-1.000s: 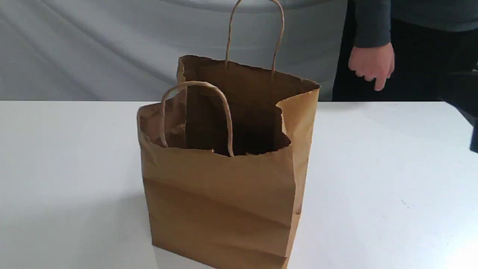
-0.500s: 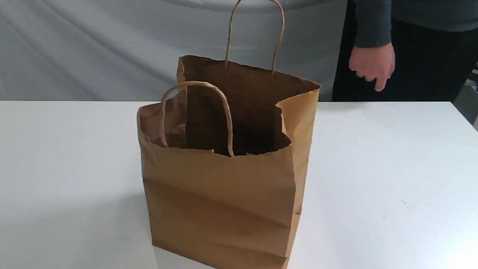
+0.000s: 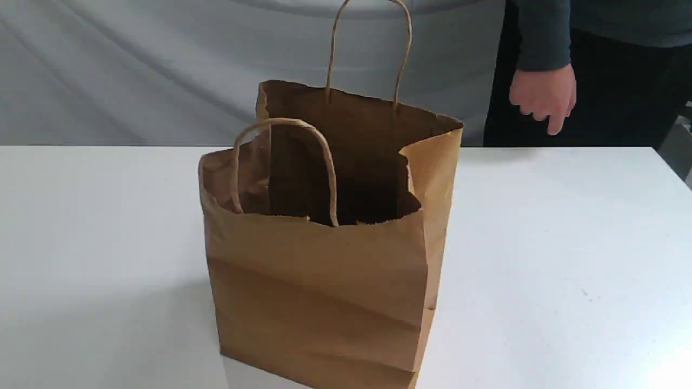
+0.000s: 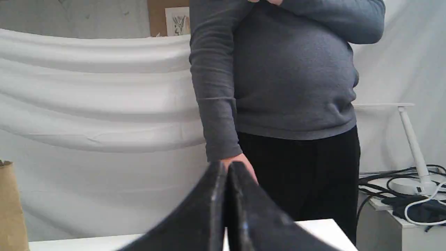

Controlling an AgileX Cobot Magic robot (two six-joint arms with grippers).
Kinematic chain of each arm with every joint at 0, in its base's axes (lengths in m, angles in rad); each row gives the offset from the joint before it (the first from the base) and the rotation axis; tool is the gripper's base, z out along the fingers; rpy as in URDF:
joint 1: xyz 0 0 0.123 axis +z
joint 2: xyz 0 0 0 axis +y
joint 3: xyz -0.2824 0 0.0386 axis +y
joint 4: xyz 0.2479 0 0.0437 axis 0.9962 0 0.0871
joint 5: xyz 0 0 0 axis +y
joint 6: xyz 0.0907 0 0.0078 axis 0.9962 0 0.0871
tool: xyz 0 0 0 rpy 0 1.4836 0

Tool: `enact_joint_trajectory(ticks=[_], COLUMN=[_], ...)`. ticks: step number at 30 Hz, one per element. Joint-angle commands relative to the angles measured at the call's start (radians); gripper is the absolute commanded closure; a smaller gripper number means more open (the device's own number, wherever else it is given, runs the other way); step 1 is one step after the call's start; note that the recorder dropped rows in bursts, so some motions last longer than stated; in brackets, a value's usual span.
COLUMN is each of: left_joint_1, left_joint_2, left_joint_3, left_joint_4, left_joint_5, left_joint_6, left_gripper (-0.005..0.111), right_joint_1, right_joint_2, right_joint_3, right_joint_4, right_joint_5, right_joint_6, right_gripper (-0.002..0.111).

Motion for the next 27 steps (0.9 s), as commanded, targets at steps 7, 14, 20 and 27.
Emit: enact_joint_trajectory(ticks=[7,14,20,27], left_joint_1=[0.003,0.003,0.003,0.003], left_joint_2=[-0.007,-0.007,-0.007,-0.007], left_joint_3=[0.007,0.007,0.007,0.007], left_joint_4=[0.0,0.0,0.0,0.0], left_joint_5=[-0.008,-0.008,-0.008,-0.008], left_joint_6=[-0.012,-0.012,-0.012,-0.012], left_gripper=[0.107,0.107,0.107,0.107], right_joint_1=[-0.002,-0.002,-0.002,-0.002], right_joint_2=[-0.006,-0.006,-0.006,-0.006], right_joint_3=[0.008,0.008,0.051,0.085], right_joint_4=[0.001,-0.024,-0.701,-0.916], right_joint_5=[-0.01,0.013,0.029,0.084], right_joint_6=[-0.004,0.027,0.615,0.869], right_gripper=[0.108,0.108,0.108,0.108])
